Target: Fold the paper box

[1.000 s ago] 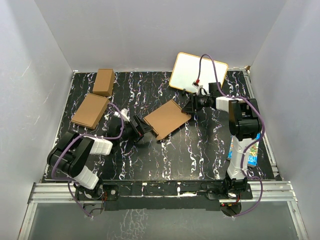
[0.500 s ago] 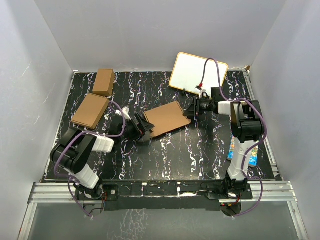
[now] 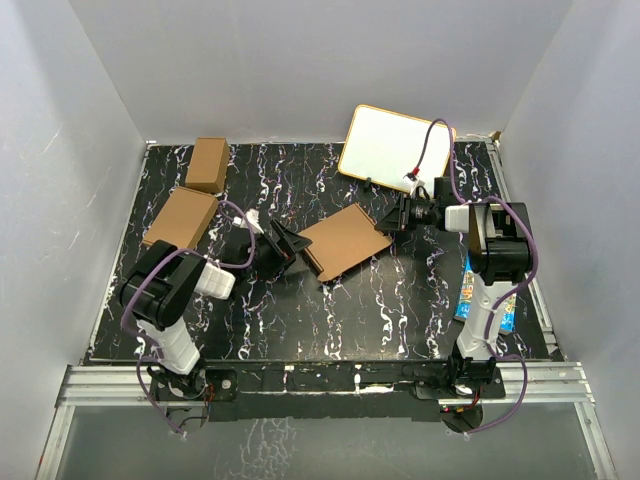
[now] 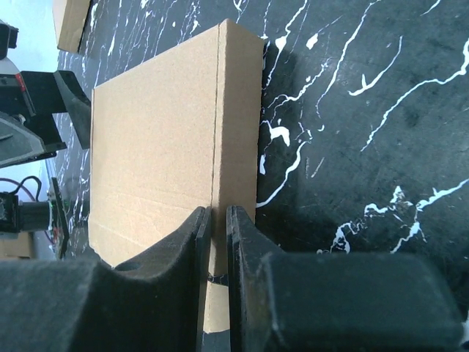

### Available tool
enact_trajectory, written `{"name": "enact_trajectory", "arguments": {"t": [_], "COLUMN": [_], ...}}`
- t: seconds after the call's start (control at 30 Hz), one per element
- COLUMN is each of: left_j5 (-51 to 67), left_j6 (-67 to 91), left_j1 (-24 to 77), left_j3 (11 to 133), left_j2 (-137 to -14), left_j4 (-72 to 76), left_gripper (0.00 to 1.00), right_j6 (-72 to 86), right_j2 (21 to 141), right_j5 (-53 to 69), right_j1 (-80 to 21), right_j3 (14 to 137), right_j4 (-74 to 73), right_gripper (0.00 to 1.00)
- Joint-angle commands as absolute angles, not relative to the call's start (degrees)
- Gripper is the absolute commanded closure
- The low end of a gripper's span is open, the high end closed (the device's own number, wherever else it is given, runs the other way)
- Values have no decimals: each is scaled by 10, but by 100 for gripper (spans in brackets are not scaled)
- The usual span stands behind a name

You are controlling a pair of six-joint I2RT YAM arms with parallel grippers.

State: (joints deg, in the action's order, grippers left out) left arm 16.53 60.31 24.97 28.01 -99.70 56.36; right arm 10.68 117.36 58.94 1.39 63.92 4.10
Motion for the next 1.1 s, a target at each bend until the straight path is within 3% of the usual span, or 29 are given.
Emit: {"name": "enact_trajectory", "arguments": {"t": [0.0,0.57,1.07], "left_j5": [145,36,15], "left_j6": [622,682,713], "left_j1": [260,313,333], "left_j3": [291,294,305], "left_j2": [-1025,-1045,-1083], "left_j4": [557,590,679], "left_gripper": [5,14,24], "right_j6": [108,104,108], "right_j2": [1176,1192,1199], "right_j5": [570,548,554], "right_j1": [20,24,34], "right_j3": [631,634,632], "right_j4": [60,41,40], "right_gripper": [83,84,84]}}
